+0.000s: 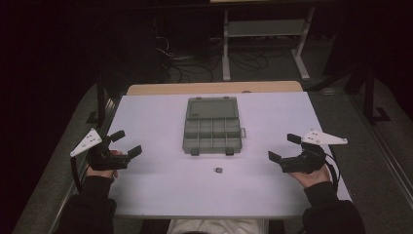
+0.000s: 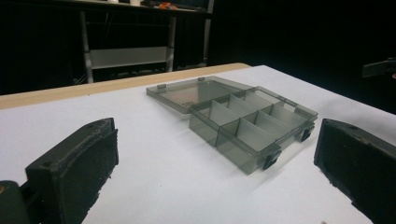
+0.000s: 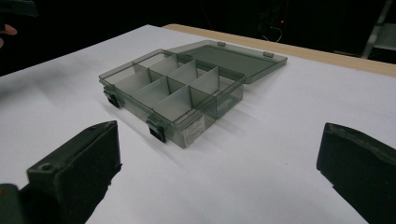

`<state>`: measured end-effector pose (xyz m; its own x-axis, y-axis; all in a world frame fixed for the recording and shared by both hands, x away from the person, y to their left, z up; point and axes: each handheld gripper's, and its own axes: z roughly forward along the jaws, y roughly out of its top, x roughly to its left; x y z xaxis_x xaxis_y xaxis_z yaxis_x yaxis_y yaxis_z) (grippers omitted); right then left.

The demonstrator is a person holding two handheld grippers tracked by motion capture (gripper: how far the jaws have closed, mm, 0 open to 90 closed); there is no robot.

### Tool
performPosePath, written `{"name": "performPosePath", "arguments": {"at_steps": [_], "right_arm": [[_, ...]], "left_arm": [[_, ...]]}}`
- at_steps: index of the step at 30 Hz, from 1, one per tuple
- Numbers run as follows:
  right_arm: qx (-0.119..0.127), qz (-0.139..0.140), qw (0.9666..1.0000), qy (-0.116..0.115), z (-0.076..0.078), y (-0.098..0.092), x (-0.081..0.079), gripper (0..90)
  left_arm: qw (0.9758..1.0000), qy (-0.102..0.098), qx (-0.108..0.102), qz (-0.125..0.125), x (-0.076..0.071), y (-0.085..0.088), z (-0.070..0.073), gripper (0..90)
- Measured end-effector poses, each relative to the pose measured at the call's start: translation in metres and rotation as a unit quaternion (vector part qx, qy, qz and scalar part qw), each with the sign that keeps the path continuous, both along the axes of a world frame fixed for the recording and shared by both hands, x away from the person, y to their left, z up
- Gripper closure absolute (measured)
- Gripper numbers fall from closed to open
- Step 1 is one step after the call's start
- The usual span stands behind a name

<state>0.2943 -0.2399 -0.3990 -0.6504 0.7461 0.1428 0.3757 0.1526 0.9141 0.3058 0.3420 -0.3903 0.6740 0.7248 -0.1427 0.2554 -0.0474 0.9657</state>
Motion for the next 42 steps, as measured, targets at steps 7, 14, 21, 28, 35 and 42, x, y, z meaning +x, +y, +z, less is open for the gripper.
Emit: {"name": "performPosePath", "arguments": {"at_steps": [7, 14, 21, 28, 35, 42], "right_arm": [[-0.003, 0.007, 1.0, 0.006, -0.001, 0.002, 0.0, 0.0], [-0.002, 0.012, 0.9999, 0.005, 0.0, 0.003, -0.001, 0.0], [0.001, 0.011, 0.9999, 0.007, 0.0, 0.002, 0.0, 0.0], [0.005, 0.011, 0.9999, 0.009, 0.002, 0.002, -0.001, 0.0], [0.005, 0.017, 0.9998, 0.002, 0.01, 0.005, -0.002, 0.0], [-0.014, 0.04, 0.9991, 0.003, 0.021, 0.016, -0.001, 0.0]], "left_arm": [[0.9999, 0.004, 0.004, -0.01, 0.0, -0.001, 0.0, 0.0], [0.9999, 0.003, 0.004, -0.012, 0.0, -0.002, 0.0, 0.0], [1.0, -0.003, 0.001, -0.005, -0.001, 0.0, 0.001, 0.0], [1.0, -0.007, -0.004, -0.002, -0.002, 0.001, 0.001, 0.0], [0.9999, -0.013, -0.004, -0.003, -0.002, 0.0, 0.001, 0.0], [0.9999, -0.011, -0.003, 0.0, -0.002, 0.0, 0.0, 0.0]]}}
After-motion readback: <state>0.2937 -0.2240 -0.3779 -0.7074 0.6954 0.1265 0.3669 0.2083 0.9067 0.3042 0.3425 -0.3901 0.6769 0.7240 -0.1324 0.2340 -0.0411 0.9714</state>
